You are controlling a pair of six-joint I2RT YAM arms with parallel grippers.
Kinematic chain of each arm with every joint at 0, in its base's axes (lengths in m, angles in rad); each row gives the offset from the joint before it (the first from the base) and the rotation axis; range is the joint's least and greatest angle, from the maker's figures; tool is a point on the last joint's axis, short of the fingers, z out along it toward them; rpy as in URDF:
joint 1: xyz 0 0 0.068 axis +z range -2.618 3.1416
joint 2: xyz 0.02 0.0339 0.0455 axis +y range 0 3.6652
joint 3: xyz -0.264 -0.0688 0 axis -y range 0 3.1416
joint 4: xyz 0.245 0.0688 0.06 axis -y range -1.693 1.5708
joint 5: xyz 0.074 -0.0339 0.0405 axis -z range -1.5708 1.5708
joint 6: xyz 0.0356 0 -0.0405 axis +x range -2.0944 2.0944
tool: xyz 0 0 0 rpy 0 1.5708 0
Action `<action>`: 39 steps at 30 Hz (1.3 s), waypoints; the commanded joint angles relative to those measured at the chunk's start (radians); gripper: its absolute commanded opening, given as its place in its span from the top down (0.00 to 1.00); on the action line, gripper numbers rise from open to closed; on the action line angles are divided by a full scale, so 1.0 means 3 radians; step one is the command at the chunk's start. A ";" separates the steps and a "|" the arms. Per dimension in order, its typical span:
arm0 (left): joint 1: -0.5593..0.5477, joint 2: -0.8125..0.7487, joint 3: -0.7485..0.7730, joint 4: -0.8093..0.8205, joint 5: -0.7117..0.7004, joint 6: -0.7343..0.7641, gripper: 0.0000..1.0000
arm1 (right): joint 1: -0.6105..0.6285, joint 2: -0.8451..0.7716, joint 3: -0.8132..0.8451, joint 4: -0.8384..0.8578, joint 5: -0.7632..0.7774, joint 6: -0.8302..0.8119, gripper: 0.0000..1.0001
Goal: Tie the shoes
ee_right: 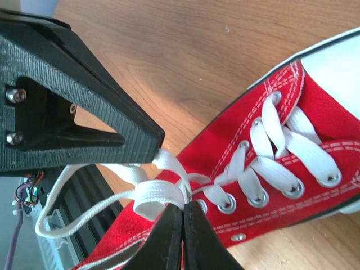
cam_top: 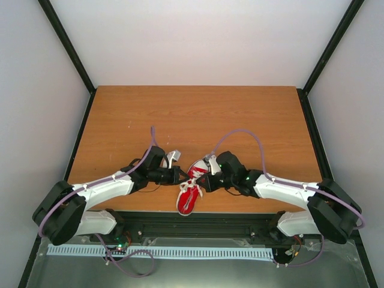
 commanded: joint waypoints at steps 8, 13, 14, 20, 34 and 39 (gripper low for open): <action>0.0017 -0.0050 -0.0011 0.0050 -0.0072 0.0116 0.99 | 0.0141 0.0353 0.0217 0.0119 -0.0093 -0.0101 0.97; 0.0017 -0.0025 -0.0014 0.0066 -0.0052 0.0122 0.99 | 0.0193 0.0414 0.0230 0.0138 -0.0063 -0.0083 0.97; 0.0017 -0.0027 -0.0018 0.0076 -0.0042 0.0125 0.99 | 0.0195 0.0437 0.0238 0.0138 -0.0050 -0.0080 0.97; 0.0017 -0.0043 -0.0044 0.0143 0.0073 0.0191 0.99 | 0.0198 0.0564 0.0278 0.0140 0.0021 -0.0023 0.97; 0.0007 -0.0043 -0.0056 0.0189 0.0223 0.0316 0.99 | 0.0204 0.0701 0.0328 0.0188 0.0082 0.0038 0.97; -0.0002 -0.0071 -0.0067 0.0154 0.0250 0.0370 0.99 | 0.0204 0.0743 0.0320 0.0172 0.0161 0.0126 0.97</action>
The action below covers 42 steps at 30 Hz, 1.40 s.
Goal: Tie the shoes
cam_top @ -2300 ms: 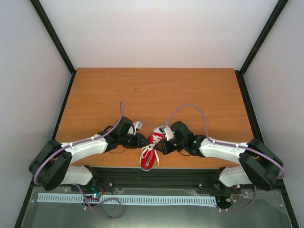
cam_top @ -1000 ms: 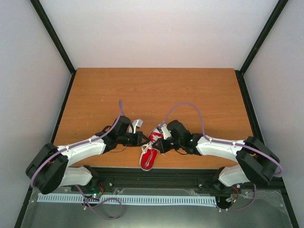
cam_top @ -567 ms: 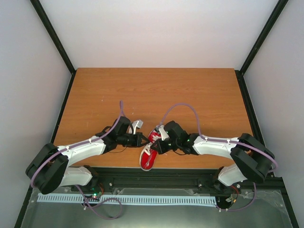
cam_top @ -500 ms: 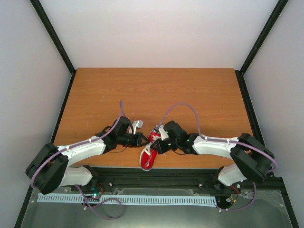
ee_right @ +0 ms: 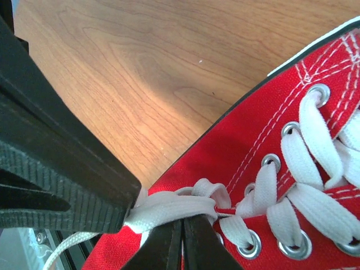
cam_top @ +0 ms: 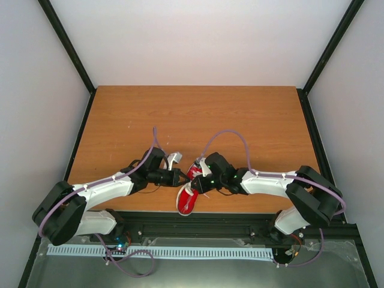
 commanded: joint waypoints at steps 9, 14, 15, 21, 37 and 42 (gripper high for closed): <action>-0.0004 -0.0064 -0.0079 -0.0102 0.0058 0.0170 0.89 | 0.0029 -0.0032 0.0011 -0.0009 0.0226 0.0128 0.97; 0.0039 -0.0364 -0.0039 -0.0257 -0.0219 0.0128 0.71 | 0.0030 -0.0039 -0.0017 0.0003 0.0213 0.0140 0.97; 0.0048 -0.0436 -0.0020 -0.0283 -0.0276 0.0119 0.69 | 0.0030 -0.0041 -0.0025 0.0005 0.0210 0.0139 0.97; 0.0153 -0.0581 0.0098 -0.0537 -0.0552 0.0113 0.57 | 0.0031 -0.0047 -0.0030 0.0011 0.0197 0.0138 0.97; 0.0219 0.0057 0.0186 -0.0331 -0.0141 0.0095 0.66 | 0.0031 -0.0062 -0.0044 0.0018 0.0182 0.0134 0.97; 0.0217 0.0159 0.0221 -0.0320 -0.0029 0.0112 0.66 | 0.0031 -0.0073 -0.0048 0.0013 0.0190 0.0138 0.97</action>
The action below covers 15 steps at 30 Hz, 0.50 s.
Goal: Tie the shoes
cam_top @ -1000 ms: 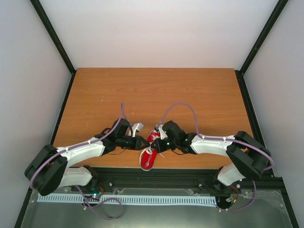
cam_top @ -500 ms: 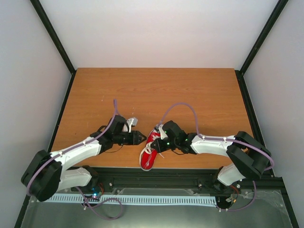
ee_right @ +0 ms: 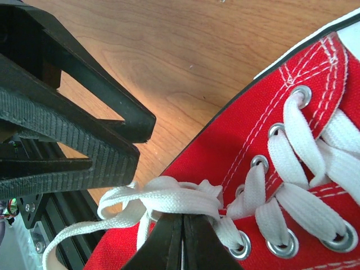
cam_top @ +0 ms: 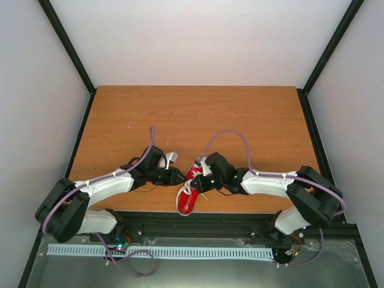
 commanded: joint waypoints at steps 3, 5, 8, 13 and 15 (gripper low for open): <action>0.0026 0.0098 0.0157 0.0107 0.0177 0.0022 0.66 | 0.0029 -0.0062 -0.0039 0.0011 0.0089 0.0011 0.97; 0.0026 0.0113 0.0163 0.0116 0.0197 0.0031 0.66 | 0.0029 -0.0061 -0.0040 0.0012 0.0086 0.0011 0.97; 0.0027 0.0148 0.0168 0.0133 0.0224 0.0043 0.66 | 0.0029 -0.0060 -0.0037 0.0012 0.0084 0.0011 0.97; 0.0026 0.0232 0.0193 0.0168 0.0331 0.0058 0.66 | 0.0029 -0.0048 -0.0024 0.0004 0.0076 0.0003 0.97; 0.0026 0.0258 0.0207 0.0163 0.0352 0.0071 0.68 | 0.0029 -0.0041 -0.0017 0.0001 0.0072 0.0001 0.97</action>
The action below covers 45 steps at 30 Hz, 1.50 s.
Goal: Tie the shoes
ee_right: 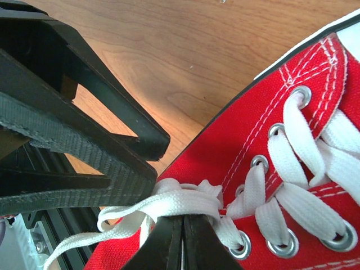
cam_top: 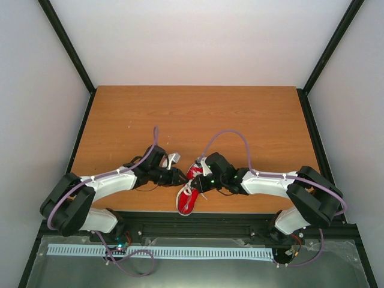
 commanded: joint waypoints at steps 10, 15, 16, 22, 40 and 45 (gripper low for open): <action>0.0027 0.0169 0.0153 0.0165 0.0183 0.0054 0.75 | 0.0029 -0.0031 -0.0007 -0.0013 0.0075 0.0001 0.97; 0.0026 0.0219 0.0153 0.0217 0.0267 0.0058 0.74 | 0.0029 -0.0033 -0.0004 -0.0002 0.0066 -0.0007 0.97; 0.0026 0.0224 0.0153 0.0234 0.0278 0.0052 0.73 | 0.0029 -0.0029 -0.0001 -0.0005 0.0066 -0.0009 0.97; 0.0026 0.0239 0.0173 0.0264 0.0297 0.0046 0.69 | 0.0029 -0.0016 0.0008 -0.0004 0.0056 -0.0014 0.97; 0.0026 0.0243 0.0145 0.0409 0.0344 -0.0018 0.61 | 0.0029 -0.0012 -0.0002 -0.0005 0.0035 -0.0015 0.97; 0.0026 0.0253 0.0135 0.0457 0.0357 -0.0048 0.60 | 0.0029 -0.0003 -0.0004 0.0003 0.0021 -0.0015 0.97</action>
